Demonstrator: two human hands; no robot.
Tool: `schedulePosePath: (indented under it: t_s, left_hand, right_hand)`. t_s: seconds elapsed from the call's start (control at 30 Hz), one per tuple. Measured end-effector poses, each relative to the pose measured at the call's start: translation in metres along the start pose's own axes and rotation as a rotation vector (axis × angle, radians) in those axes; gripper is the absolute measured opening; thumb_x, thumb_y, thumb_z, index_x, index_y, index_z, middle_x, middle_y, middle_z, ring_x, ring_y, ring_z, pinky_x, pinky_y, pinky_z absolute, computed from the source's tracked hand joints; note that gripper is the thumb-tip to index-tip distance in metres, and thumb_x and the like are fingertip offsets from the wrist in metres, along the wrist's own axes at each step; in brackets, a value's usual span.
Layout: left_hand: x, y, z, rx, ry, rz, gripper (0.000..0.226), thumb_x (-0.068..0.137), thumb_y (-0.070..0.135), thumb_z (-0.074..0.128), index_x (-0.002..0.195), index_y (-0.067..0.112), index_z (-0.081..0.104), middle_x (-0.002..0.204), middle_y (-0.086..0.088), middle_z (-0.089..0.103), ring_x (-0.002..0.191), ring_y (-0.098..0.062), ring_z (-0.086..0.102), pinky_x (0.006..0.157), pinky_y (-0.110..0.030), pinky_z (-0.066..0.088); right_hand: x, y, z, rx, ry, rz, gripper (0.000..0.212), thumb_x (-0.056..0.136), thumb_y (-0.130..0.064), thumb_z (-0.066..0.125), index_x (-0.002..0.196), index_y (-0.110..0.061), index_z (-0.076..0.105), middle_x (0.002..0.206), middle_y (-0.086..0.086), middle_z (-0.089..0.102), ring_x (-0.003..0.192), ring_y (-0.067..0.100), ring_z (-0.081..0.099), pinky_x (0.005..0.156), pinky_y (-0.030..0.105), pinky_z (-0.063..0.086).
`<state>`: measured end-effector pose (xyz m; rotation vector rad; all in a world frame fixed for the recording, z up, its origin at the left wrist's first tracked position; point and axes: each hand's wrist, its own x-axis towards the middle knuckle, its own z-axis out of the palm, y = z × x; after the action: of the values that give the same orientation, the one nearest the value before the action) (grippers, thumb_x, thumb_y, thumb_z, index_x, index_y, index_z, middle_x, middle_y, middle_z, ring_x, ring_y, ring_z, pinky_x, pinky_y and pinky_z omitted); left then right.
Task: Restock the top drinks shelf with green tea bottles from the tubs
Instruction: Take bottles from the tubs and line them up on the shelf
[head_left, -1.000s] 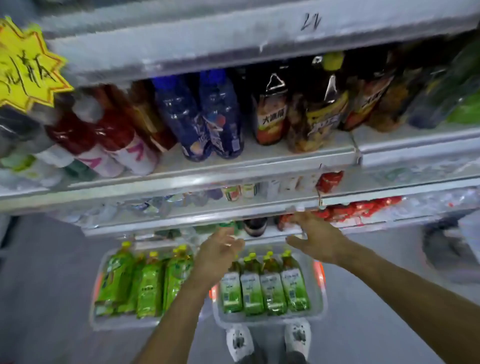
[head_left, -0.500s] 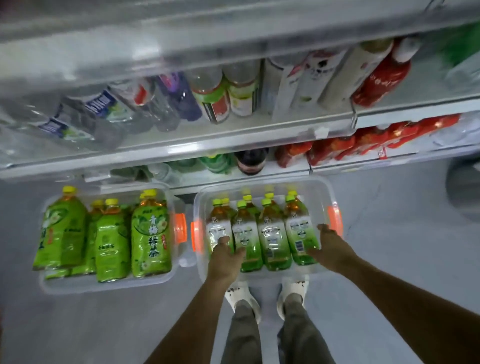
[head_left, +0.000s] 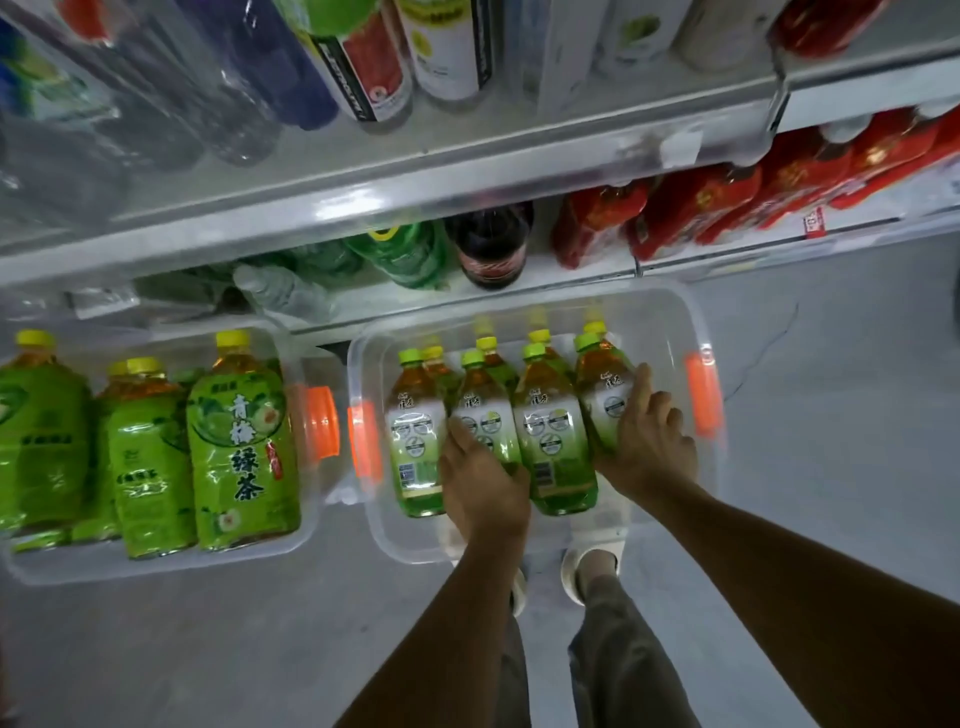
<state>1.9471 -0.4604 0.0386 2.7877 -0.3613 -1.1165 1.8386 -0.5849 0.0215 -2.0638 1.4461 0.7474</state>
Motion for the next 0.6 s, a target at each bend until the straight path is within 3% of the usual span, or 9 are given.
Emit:
schedulePosePath:
  t_s: [0.17, 0.3, 0.47, 0.6]
  left_hand:
    - [0.016, 0.009, 0.005, 0.051, -0.085, 0.019, 0.117, 0.082, 0.031, 0.081, 0.158, 0.009, -0.005, 0.157, -0.019, 0.025, 0.136, -0.037, 0.043, 0.099, -0.045, 0.048]
    - [0.026, 0.017, 0.009, 0.091, -0.105, -0.009, 0.114, 0.089, 0.037, 0.074, 0.158, 0.012, -0.014, 0.150, -0.025, 0.024, 0.131, -0.041, 0.046, 0.098, -0.046, 0.047]
    - [0.030, 0.022, 0.004, 0.087, -0.106, -0.030, 0.111, 0.086, 0.038, 0.076, 0.158, 0.015, -0.005, 0.143, -0.024, 0.030, 0.122, -0.041, 0.054, 0.092, -0.046, 0.051]
    - [0.026, 0.018, -0.014, -0.044, -0.147, -0.004, 0.111, 0.082, 0.033, 0.080, 0.159, 0.019, 0.000, 0.140, -0.022, 0.036, 0.120, -0.044, 0.056, 0.093, -0.046, 0.053]
  right_hand:
    - [0.011, 0.005, 0.003, 0.007, 0.028, -0.008, 0.129, 0.074, -0.037, 0.083, 0.153, -0.011, -0.015, 0.133, 0.019, 0.040, 0.119, 0.036, 0.046, 0.081, 0.044, 0.050]
    - [0.016, 0.010, 0.006, 0.061, 0.048, -0.003, 0.117, 0.076, -0.030, 0.078, 0.154, -0.011, -0.007, 0.130, 0.021, 0.041, 0.118, 0.038, 0.046, 0.081, 0.045, 0.049]
    - [0.015, 0.012, -0.009, 0.184, -0.022, 0.065, 0.101, 0.072, -0.030, 0.079, 0.145, -0.012, 0.012, 0.128, 0.019, 0.043, 0.120, 0.041, 0.046, 0.088, 0.044, 0.044]
    - [-0.001, 0.014, -0.031, 0.243, -0.068, 0.073, 0.100, 0.071, -0.028, 0.081, 0.144, -0.010, 0.014, 0.132, 0.018, 0.041, 0.124, 0.039, 0.044, 0.096, 0.045, 0.043]
